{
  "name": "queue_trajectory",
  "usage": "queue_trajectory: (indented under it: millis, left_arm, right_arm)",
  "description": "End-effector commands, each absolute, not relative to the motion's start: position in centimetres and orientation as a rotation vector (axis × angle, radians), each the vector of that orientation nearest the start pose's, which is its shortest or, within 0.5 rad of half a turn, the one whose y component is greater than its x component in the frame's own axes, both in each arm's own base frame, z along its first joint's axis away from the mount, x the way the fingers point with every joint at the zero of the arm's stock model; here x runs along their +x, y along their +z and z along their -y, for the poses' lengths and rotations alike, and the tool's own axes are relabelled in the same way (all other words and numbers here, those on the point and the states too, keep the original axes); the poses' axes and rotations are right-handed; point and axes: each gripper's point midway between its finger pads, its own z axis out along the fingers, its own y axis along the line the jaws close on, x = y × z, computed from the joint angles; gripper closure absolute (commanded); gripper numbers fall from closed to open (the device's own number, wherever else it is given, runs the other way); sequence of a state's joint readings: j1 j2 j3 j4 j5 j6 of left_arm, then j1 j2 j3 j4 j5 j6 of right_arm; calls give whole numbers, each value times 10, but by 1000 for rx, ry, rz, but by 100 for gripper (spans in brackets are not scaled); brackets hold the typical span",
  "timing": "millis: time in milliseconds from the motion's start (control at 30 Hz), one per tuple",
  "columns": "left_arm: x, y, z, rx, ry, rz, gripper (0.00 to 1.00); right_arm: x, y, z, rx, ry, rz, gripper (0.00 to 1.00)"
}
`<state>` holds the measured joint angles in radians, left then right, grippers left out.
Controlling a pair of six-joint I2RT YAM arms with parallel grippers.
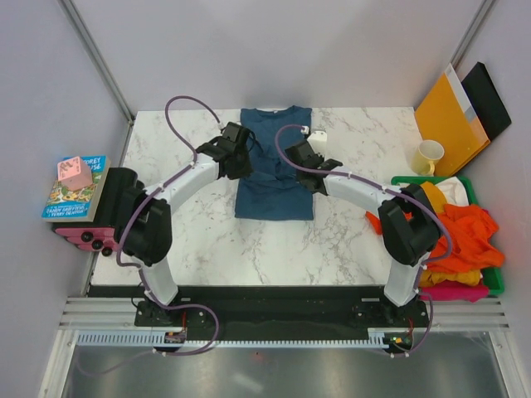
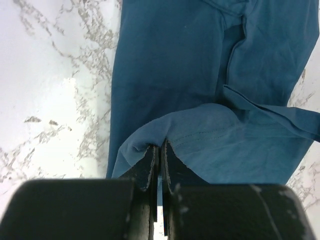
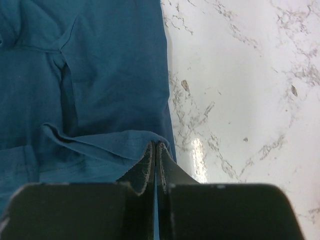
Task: Fold and stack the t-shirts
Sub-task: Fold the tshirt
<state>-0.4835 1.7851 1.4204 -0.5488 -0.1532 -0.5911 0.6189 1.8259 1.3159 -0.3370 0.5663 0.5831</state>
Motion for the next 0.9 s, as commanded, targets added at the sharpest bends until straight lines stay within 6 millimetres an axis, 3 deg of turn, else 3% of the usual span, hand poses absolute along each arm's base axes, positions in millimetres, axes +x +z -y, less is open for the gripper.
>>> queue_trajectory:
  millis: [0,100,467,733,767,800,867]
  left_arm:
    - [433,129,215,-166,-296,-2437,98]
    - [446,130,215,-167,-303,-2430,98]
    - [480,95,206,-221,-287,-2493,98]
    - [490,72,203,-242,-270,-2534,98]
    - [493,76,203,-246,-266,-2524,94]
    - [495,79,201,-253,-264,-2516,73]
    - [499,100,196,-282,-245,-2459,42]
  right_arm:
    - [451,115,-213,214,-7,-2209,100]
    - [462,108,-215,214,-11,-2219,100]
    - [484,76,-218,215,-33,-2259,100]
    - [497,80,-215,219,-44,-2236,99]
    - [500,85,-214,222,-37,-2220,93]
    - [501,91,-215,224,-29,-2206,68]
    - [506,122,-216,242,21,-2134,47]
